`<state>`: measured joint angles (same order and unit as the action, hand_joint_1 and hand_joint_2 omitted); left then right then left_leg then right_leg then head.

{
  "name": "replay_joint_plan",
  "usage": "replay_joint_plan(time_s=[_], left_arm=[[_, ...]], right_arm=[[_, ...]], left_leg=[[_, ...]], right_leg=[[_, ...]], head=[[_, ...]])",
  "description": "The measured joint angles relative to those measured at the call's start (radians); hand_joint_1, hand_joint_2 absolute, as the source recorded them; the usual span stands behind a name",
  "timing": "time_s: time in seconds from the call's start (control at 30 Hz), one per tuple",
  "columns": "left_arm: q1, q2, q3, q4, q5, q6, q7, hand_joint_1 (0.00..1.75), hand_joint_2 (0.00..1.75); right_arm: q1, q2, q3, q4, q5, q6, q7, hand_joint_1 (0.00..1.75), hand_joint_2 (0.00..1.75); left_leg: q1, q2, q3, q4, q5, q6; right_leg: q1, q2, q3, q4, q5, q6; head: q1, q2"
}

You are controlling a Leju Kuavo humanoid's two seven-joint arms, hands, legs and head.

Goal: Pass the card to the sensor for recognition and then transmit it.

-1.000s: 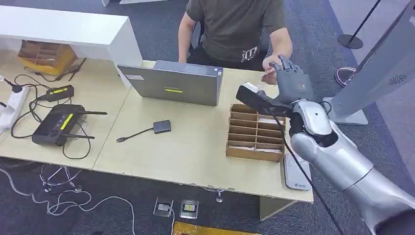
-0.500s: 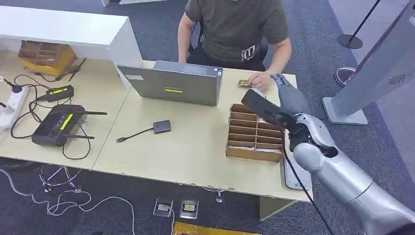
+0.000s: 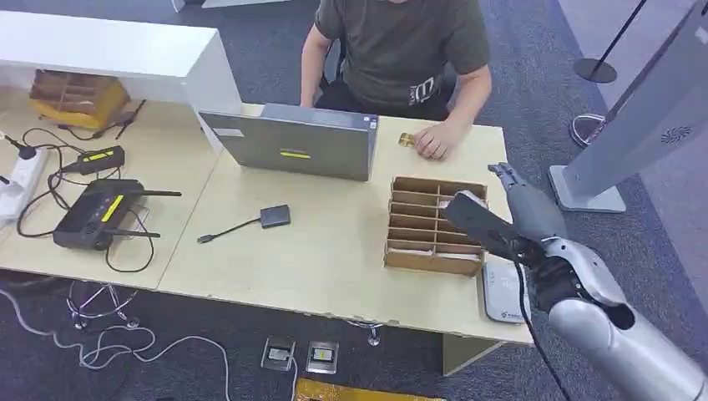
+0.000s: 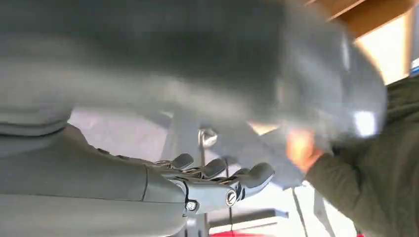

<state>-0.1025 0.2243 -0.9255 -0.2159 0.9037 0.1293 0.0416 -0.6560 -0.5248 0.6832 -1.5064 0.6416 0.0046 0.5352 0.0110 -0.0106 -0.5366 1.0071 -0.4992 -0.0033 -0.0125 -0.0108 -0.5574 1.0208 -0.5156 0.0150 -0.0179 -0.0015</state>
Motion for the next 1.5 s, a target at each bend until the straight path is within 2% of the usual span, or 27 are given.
replay_joint_plan(time_s=[0.2,0.33,0.5,0.6,0.67,0.77,1.1,1.5], left_arm=[[0.0,0.0,0.0,0.0,0.011,0.008,0.004,0.0,0.0],[-0.001,0.0,0.0,0.0,0.016,0.02,0.007,0.0,0.0],[-0.001,0.0,0.0,0.0,0.027,0.023,0.007,0.0,0.0],[-0.001,0.0,0.0,0.0,0.027,0.023,0.007,0.0,0.0],[-0.001,0.0,0.0,0.0,0.033,0.021,0.007,0.0,0.0],[-0.002,0.0,0.0,0.0,0.041,0.022,0.007,0.0,0.0],[-0.002,0.0,0.0,0.0,0.05,0.018,0.01,0.0,0.0],[-0.002,0.0,0.0,0.0,0.043,0.016,0.011,0.0,0.0]], right_arm=[[0.07,-0.058,-0.031,-0.106,0.147,0.012,0.047,0.0,1.75],[0.117,-0.084,-0.034,-0.165,0.31,-0.025,0.058,0.0,1.75],[0.171,-0.087,-0.026,-0.172,0.517,-0.087,0.061,0.0,1.75],[0.172,-0.087,-0.026,-0.171,0.519,-0.087,0.061,0.0,1.75],[0.196,-0.082,-0.026,-0.168,0.538,-0.113,0.06,0.0,1.75],[0.225,-0.051,-0.013,-0.132,0.536,-0.137,0.058,0.0,1.75],[0.233,0.005,0.03,-0.055,0.478,-0.155,0.058,0.0,1.75],[0.251,0.054,0.032,0.05,0.439,-0.159,0.058,0.0,1.75]], left_leg=[[0.0,0.001,0.0,0.0,0.0,0.0],[0.0,0.001,0.0,0.0,0.0,-0.001],[0.0,0.001,0.0,0.0,0.0,-0.001],[0.0,0.001,0.0,0.0,0.0,-0.001],[0.0,0.001,0.0,0.0,0.0,-0.001],[0.0,0.001,0.0,0.0,0.0,-0.001],[0.0,0.001,-0.001,0.0,0.0,-0.001],[0.0,0.001,0.0,0.0,0.0,-0.001]], right_leg=[[0.0,0.001,0.0,0.0,0.0,0.0],[0.0,0.001,0.0,0.0,0.0,0.0],[0.0,0.001,0.0,0.0,0.0,0.0],[0.0,0.001,0.0,0.0,0.0,0.0],[0.0,0.001,0.0,0.0,0.0,0.0],[0.0,0.0,0.0,0.0,0.0,0.0],[0.0,0.0,0.0,0.0,0.0,0.0],[0.0,0.0,0.0,0.0,0.0,0.0]], head=[[0.0,0.0],[0.0,0.0],[0.0,0.0],[0.0,0.0],[0.0,0.0],[0.0,0.0],[0.0,0.0],[0.0,0.0]])
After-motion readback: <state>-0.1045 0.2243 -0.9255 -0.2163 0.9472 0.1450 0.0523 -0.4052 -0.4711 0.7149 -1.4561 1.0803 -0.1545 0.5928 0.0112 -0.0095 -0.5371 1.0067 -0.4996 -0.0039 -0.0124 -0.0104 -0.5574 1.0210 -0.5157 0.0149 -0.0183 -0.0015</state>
